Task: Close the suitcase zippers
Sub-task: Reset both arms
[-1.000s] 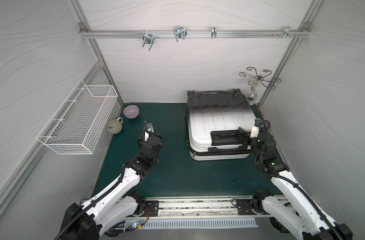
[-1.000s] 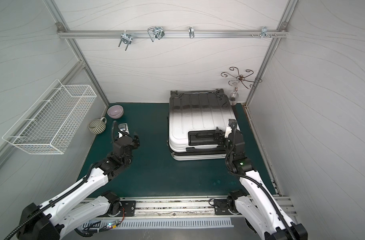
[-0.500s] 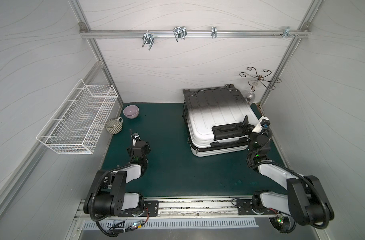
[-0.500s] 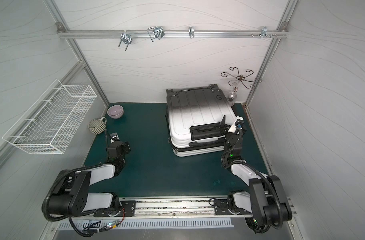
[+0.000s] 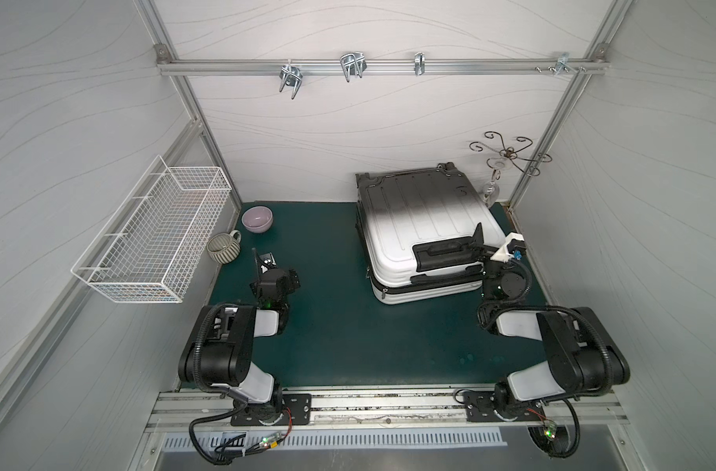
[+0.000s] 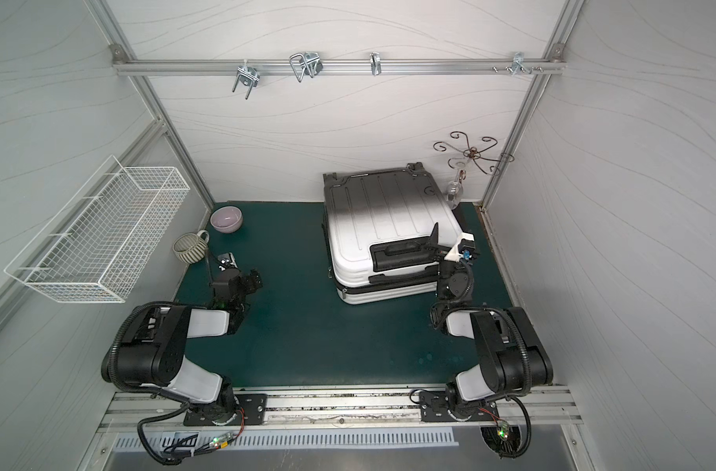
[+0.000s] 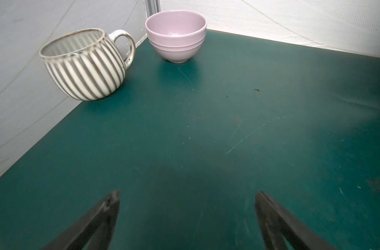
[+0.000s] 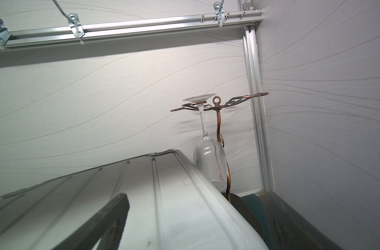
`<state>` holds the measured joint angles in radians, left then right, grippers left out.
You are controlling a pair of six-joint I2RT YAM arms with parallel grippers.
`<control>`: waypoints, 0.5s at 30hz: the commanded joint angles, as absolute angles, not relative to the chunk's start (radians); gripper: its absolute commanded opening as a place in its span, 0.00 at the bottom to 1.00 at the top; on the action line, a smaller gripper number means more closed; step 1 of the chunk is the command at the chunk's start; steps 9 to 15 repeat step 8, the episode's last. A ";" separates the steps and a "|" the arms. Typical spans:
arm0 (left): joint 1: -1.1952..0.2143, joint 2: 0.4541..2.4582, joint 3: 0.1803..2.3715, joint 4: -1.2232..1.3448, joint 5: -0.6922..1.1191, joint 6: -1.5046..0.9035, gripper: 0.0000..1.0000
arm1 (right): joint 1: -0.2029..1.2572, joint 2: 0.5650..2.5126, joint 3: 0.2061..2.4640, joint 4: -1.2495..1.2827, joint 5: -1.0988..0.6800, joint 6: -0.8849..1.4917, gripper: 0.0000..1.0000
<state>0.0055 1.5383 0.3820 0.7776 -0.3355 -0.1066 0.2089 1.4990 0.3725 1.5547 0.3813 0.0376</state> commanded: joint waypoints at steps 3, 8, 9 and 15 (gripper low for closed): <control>-0.032 1.546 0.419 0.835 -0.343 -0.052 1.00 | 0.190 1.589 0.394 0.927 0.341 -0.032 0.99; -0.030 1.546 0.413 0.845 -0.340 -0.055 1.00 | 0.153 1.583 0.412 0.877 0.307 0.003 0.99; -0.030 1.546 0.413 0.845 -0.340 -0.055 1.00 | 0.153 1.583 0.412 0.877 0.307 0.003 0.99; -0.030 1.546 0.413 0.845 -0.340 -0.055 1.00 | 0.153 1.583 0.412 0.877 0.307 0.003 0.99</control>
